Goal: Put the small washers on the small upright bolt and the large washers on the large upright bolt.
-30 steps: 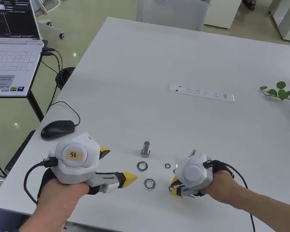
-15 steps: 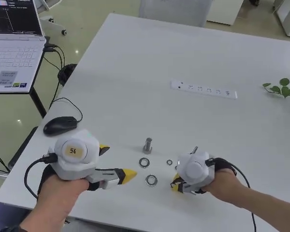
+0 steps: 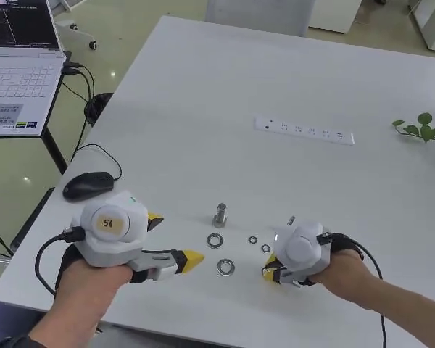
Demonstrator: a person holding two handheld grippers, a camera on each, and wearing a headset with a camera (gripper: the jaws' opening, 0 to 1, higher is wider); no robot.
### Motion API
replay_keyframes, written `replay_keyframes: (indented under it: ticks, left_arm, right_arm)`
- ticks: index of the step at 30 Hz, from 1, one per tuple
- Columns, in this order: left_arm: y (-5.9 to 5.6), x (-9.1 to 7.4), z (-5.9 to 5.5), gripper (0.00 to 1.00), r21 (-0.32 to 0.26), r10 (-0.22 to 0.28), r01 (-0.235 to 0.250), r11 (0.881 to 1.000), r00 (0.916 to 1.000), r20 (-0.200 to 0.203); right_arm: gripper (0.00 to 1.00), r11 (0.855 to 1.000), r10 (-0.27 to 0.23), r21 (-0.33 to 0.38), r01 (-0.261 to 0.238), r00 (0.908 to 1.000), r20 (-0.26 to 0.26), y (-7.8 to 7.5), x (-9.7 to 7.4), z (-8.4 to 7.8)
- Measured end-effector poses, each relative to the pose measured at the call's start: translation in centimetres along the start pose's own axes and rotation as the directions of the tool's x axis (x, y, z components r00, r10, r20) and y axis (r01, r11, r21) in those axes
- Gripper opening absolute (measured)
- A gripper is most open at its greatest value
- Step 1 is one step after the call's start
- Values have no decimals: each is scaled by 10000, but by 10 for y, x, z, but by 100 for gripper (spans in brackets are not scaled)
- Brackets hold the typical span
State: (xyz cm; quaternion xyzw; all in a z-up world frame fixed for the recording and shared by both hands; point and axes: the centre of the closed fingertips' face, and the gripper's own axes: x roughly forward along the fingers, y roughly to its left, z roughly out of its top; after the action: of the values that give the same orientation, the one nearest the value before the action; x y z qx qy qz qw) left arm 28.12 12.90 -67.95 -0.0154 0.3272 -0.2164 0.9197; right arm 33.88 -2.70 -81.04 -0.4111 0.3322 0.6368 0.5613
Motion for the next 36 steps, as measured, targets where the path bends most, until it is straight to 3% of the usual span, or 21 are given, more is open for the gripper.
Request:
replay_keyframes:
  ticks: [9,22,36]
  left_arm:
    - [-2,1,-2,64,27,-67,67,10000,10000,-65]
    - [-4,2,-6,64,40,-154,154,9999,9997,-163]
    - [-4,2,-4,64,78,-160,161,9998,9998,-138]
  right_arm:
    - [12,9954,-796,549,782,9965,235,-24,-28,-6]
    - [12,9746,-1902,1275,1844,9811,349,-59,-69,-19]
    - [12,9657,-2328,1248,2276,9721,285,-94,-89,-17]
